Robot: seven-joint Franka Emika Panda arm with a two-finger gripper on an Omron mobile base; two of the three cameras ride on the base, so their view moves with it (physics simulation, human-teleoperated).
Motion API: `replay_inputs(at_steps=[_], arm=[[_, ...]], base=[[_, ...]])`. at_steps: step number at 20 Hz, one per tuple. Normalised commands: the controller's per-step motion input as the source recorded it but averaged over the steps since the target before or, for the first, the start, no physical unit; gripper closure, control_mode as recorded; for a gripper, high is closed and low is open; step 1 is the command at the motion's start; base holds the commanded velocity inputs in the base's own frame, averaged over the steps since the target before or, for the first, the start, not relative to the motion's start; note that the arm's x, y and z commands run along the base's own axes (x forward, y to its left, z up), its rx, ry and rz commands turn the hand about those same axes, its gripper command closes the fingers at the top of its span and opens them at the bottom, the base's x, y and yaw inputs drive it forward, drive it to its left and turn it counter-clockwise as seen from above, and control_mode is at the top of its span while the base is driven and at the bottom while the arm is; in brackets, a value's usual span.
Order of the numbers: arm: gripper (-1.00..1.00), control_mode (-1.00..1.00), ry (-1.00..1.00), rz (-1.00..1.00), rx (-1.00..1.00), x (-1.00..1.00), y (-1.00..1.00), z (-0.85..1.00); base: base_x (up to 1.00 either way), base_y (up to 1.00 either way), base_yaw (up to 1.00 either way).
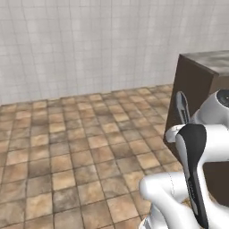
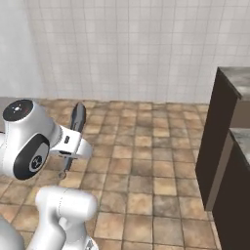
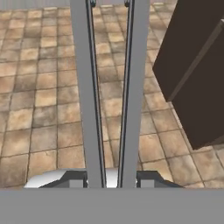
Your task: Take the tongs from the drawer on the left and place them on the dining counter next to the tray containing the hot dog.
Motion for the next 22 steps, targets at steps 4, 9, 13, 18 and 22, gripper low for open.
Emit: replay_inputs(at_steps=[4,9,13,18,22], arm=[[1.0,1.0,0.0,0.0,0.0,0.0,0.0,0.0],[1.0,1.0,0.0,0.0,0.0,0.0,0.0,0.0],[1.0,1.0,0.0,0.0,0.0,0.0,0.0,0.0],[1.0,1.0,0.0,0.0,0.0,0.0,0.0,0.0],[1.0,1.0,0.0,0.0,0.0,0.0,0.0,0.0]], base=[[1.0,0.23,-0.27],[1.0,0.2,-0.26],[1.0,0.26,-0.26],[1.0,0.29,-0.27],[1.0,0.3,-0.32]])
